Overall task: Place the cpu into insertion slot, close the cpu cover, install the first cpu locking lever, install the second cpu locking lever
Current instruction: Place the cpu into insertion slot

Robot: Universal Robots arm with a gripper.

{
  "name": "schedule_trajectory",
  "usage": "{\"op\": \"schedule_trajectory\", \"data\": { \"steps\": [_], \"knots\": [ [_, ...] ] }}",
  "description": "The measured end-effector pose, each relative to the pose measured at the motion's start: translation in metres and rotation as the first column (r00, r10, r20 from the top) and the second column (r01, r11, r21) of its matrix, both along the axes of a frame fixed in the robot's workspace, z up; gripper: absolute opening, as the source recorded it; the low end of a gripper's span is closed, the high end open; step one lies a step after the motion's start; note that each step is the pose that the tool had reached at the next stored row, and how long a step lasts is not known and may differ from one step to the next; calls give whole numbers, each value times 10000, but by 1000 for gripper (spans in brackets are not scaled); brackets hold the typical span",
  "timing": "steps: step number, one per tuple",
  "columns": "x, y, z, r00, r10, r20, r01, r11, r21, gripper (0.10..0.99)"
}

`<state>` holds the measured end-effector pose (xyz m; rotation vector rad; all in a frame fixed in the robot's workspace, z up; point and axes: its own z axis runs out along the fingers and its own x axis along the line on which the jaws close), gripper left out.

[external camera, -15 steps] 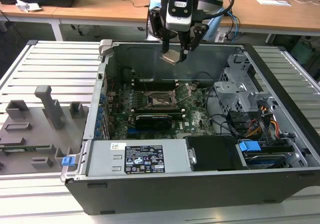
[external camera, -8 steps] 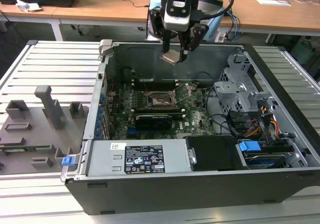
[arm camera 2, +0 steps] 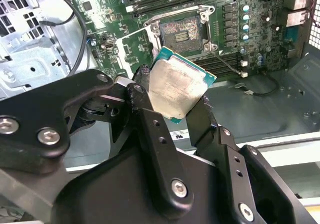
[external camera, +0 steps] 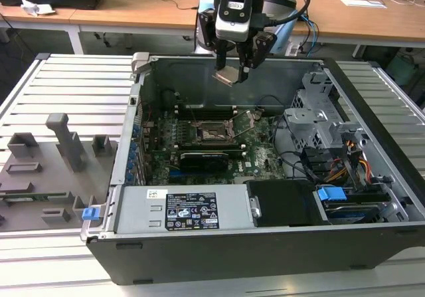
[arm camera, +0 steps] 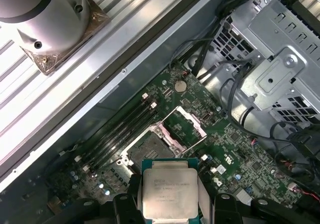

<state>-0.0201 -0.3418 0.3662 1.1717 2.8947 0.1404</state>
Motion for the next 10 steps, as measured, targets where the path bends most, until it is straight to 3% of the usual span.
{"op": "schedule_trajectory", "data": {
  "steps": [10],
  "knots": [
    [0, 0, -20, 9996, -271, -2, 271, 9996, -1, 533]
  ]
}}
